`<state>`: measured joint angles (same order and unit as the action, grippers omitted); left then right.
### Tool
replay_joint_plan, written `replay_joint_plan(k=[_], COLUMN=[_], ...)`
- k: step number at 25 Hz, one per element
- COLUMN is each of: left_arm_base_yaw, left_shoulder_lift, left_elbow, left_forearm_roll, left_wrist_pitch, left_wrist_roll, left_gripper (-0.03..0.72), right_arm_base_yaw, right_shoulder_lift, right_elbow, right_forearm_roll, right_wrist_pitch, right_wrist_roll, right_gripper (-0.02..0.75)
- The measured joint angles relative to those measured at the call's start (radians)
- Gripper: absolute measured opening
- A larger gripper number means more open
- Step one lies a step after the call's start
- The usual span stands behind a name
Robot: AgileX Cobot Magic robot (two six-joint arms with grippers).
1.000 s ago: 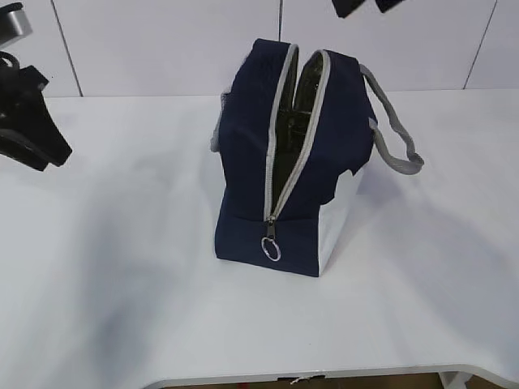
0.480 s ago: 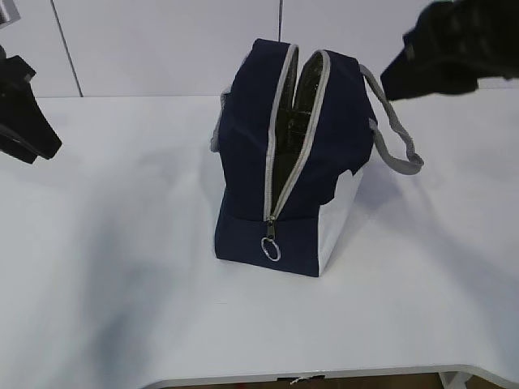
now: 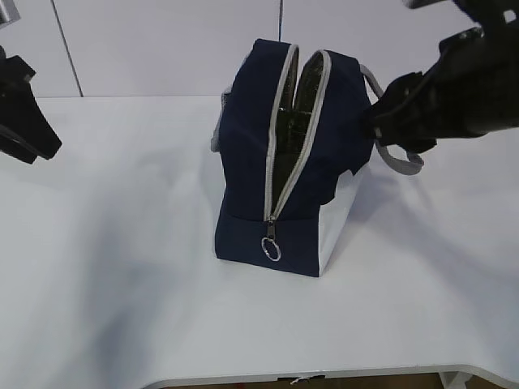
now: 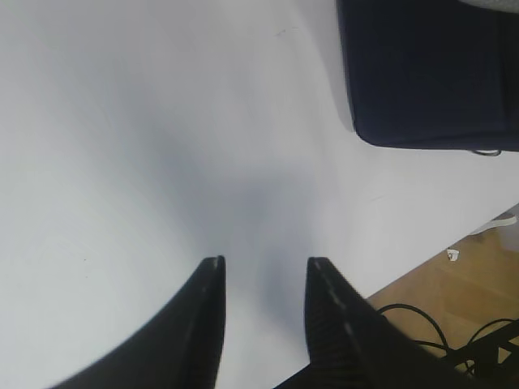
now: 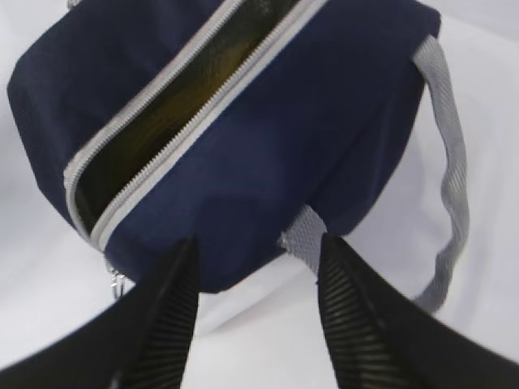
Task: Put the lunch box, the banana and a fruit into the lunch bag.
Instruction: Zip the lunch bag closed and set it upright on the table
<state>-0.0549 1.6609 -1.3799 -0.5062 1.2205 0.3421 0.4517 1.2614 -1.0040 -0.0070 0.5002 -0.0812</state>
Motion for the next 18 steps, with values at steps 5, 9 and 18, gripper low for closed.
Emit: replay_joint_plan(k=[5, 9, 18], left_arm_base_yaw=[0.000, 0.000, 0.000], left_shoulder_lift=[0.000, 0.000, 0.000], left_elbow=[0.000, 0.000, 0.000], left_forearm_roll=[0.000, -0.006, -0.006], left_wrist_pitch=[0.000, 0.000, 0.000], left_wrist_roll=[0.000, 0.000, 0.000], left_gripper=[0.239, 0.239, 0.239], right_arm_base_yaw=[0.002, 0.009, 0.030], right_shoulder_lift=[0.007, -0.005, 0.045], right_elbow=[0.139, 0.372, 0.639], right_forearm_roll=[0.012, 0.016, -0.197], right_wrist_pitch=[-0.216, -0.507, -1.090], right_wrist_roll=[-0.068, -0.076, 0.081], right_gripper=[0.402, 0.402, 0.402])
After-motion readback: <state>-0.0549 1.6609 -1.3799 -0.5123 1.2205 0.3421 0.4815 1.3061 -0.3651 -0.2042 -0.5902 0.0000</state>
